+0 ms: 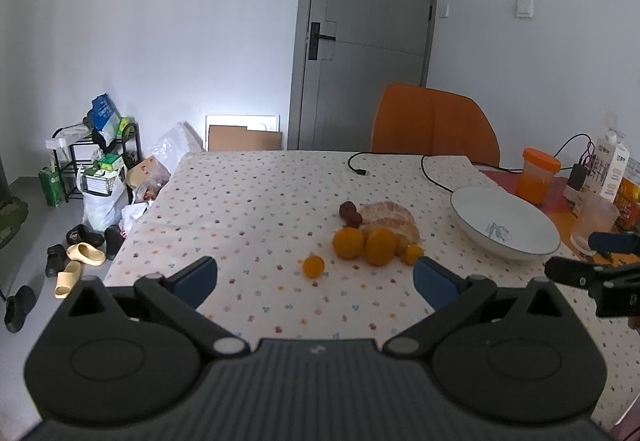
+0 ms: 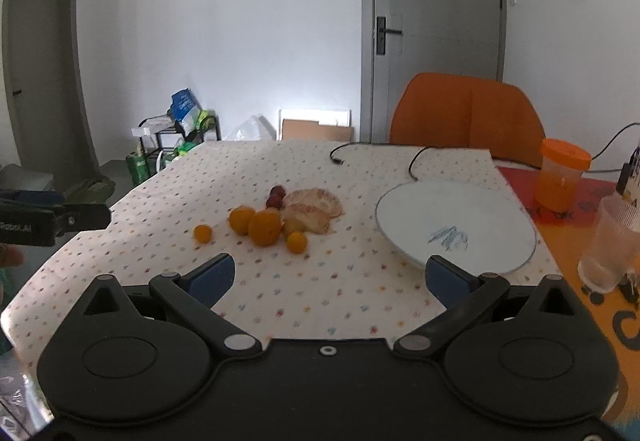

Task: Organize fruits
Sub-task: 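Grasp a small orange kumquat with the left tool while the right tool grasps a large orange, then lower the kumquat onto the white plate and open the left tool while the right tool carries the orange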

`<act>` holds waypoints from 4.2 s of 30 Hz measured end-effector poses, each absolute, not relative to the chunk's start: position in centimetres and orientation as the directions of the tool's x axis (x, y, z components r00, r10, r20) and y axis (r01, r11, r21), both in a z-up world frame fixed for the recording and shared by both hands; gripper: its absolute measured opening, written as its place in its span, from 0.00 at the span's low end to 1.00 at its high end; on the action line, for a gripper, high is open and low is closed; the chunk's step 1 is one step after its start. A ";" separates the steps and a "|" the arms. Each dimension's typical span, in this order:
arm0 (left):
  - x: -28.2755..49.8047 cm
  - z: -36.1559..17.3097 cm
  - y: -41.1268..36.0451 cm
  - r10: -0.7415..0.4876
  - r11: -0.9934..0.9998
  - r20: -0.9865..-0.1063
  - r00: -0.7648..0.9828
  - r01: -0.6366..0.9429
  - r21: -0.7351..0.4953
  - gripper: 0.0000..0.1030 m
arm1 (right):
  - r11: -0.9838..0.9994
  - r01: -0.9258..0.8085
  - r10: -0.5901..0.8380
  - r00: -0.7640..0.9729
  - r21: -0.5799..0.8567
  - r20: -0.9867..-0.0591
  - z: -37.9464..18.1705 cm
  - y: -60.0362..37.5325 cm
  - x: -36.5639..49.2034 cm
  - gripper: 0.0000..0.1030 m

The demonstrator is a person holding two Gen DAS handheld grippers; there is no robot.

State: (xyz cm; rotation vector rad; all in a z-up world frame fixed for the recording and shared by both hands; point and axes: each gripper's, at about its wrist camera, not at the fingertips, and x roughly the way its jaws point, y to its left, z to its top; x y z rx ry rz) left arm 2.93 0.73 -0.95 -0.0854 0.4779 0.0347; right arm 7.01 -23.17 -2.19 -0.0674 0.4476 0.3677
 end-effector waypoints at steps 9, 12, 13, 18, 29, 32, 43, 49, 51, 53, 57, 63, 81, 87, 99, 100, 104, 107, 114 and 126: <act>5.3 -1.8 1.2 0.005 0.995 -0.462 0.887 -0.050 -0.084 0.99 | 0.919 -0.385 0.379 0.813 0.080 -0.443 -2.8 -23.0 10.0 0.99; 6.2 -2.2 1.1 0.006 0.995 -0.462 0.887 -0.050 -0.084 0.98 | 0.912 -0.397 0.397 0.799 0.099 -0.451 -3.1 -22.6 11.1 0.92; 6.5 -2.4 1.1 0.003 0.995 -0.465 0.886 -0.049 -0.087 0.98 | 0.908 -0.406 0.408 0.791 0.107 -0.456 -3.3 -22.5 11.5 0.87; 7.9 -3.2 1.2 -0.009 0.994 -0.478 0.878 -0.045 -0.102 0.91 | 0.896 -0.422 0.433 0.768 0.137 -0.472 -4.1 -21.7 12.8 0.80; 10.8 -5.1 1.2 -0.022 0.992 -0.511 0.859 -0.046 -0.121 0.76 | 0.885 -0.438 0.454 0.740 0.158 -0.495 -5.6 -20.7 15.2 0.70; 11.6 -5.7 1.3 -0.027 0.990 -0.524 0.851 -0.049 -0.129 0.71 | 0.880 -0.445 0.464 0.733 0.165 -0.499 -5.8 -20.4 15.8 0.68; 14.3 -8.1 1.9 -0.032 0.982 -0.569 0.822 -0.082 -0.173 0.53 | 0.856 -0.479 0.503 0.688 0.193 -0.524 -6.6 -18.8 18.1 0.56; 15.6 -9.1 2.1 -0.034 0.973 -0.594 0.804 -0.110 -0.204 0.40 | 0.846 -0.495 0.516 0.668 0.198 -0.535 -6.9 -17.5 19.2 0.54; 15.9 -9.3 2.3 -0.039 0.968 -0.598 0.801 -0.119 -0.223 0.25 | 0.841 -0.502 0.523 0.661 0.201 -0.538 -6.9 -17.2 19.4 0.52; 16.0 -9.5 2.5 -0.051 0.962 -0.598 0.800 -0.121 -0.244 0.20 | 0.836 -0.510 0.529 0.654 0.202 -0.540 -7.0 -16.8 19.6 0.49; 15.8 -9.2 2.3 -0.056 0.962 -0.587 0.808 -0.113 -0.247 0.20 | 0.830 -0.522 0.536 0.643 0.199 -0.547 -7.1 -16.0 20.1 0.46; 15.3 -8.5 2.5 -0.041 0.961 -0.575 0.817 -0.126 -0.247 0.20 | 0.831 -0.523 0.530 0.639 0.189 -0.557 -7.2 -15.1 20.8 0.45; 13.4 -7.0 3.2 -0.016 0.959 -0.546 0.838 -0.143 -0.247 0.20 | 0.835 -0.537 0.501 0.653 0.119 -0.568 -7.1 -13.2 20.6 0.33; 13.0 -6.2 2.4 -0.027 0.963 -0.527 0.849 -0.119 -0.242 0.20 | 0.842 -0.527 0.501 0.682 0.118 -0.533 -5.8 -14.4 19.6 0.33; 12.8 -3.3 -2.2 -0.061 0.973 -0.461 0.885 -0.051 -0.226 0.20 | 0.864 -0.480 0.491 0.734 0.152 -0.470 -3.7 -19.0 18.2 0.33; 12.7 -3.0 -2.6 -0.068 0.973 -0.452 0.890 -0.041 -0.226 0.20 | 0.868 -0.473 0.484 0.740 0.150 -0.466 -3.5 -19.5 18.0 0.33; 12.9 -2.3 -4.2 -0.097 0.975 -0.435 0.895 -0.002 -0.222 0.20 | 0.882 -0.451 0.459 0.763 0.134 -0.455 -3.1 -20.6 17.4 0.33; 13.1 -2.0 -5.1 -0.110 0.977 -0.427 0.897 0.018 -0.214 0.20 | 0.891 -0.435 0.445 0.778 0.130 -0.443 -2.9 -21.4 16.9 0.33; 13.1 -1.2 -6.5 -0.122 0.980 -0.408 0.905 0.044 -0.195 0.20 | 0.909 -0.390 0.413 0.804 0.145 -0.428 -3.0 -23.7 16.3 0.33; 14.1 -0.6 -9.7 -0.168 0.979 -0.405 0.899 0.103 -0.177 0.20 | 0.941 -0.305 0.337 0.851 0.143 -0.403 -2.9 -27.9 16.0 0.33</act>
